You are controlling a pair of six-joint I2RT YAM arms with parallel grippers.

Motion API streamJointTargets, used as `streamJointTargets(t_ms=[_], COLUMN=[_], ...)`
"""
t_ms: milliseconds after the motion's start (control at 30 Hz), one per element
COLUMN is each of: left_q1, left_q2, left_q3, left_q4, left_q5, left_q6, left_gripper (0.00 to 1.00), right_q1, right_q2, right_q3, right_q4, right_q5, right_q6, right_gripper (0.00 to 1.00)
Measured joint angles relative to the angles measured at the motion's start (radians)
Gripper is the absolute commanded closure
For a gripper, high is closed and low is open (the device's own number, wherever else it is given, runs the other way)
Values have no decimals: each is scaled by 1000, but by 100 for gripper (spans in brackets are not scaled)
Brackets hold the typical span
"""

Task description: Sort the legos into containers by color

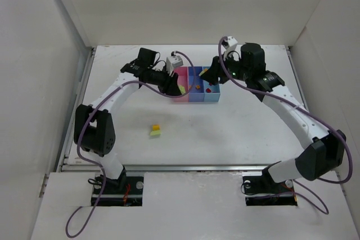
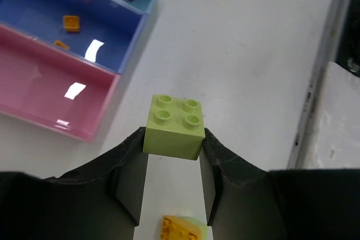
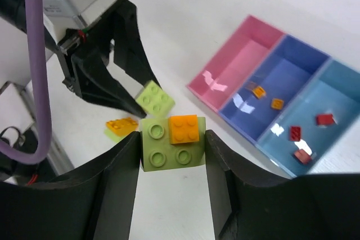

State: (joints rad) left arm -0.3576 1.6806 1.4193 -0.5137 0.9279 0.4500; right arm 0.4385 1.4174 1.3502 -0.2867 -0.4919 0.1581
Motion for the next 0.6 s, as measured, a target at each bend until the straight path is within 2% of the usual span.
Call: streamJointTargets(t_ms=[267, 433, 600], left_q1=[0, -6, -10], left_q2=[166, 243, 250], left_q3=[29, 56, 56], left_q4=[200, 251, 269], left_q5=[-239, -352, -389], left_q6=[-106, -134, -140], left_gripper=[100, 84, 67], right_q1=[-51, -51, -51], right_q2=[-4, -15, -27], right_q3=[-45, -45, -45], right_q4=[-24, -25, -25], right_q5=[46, 46, 46], right_q6=[20, 22, 21], right_gripper=[100, 100, 100])
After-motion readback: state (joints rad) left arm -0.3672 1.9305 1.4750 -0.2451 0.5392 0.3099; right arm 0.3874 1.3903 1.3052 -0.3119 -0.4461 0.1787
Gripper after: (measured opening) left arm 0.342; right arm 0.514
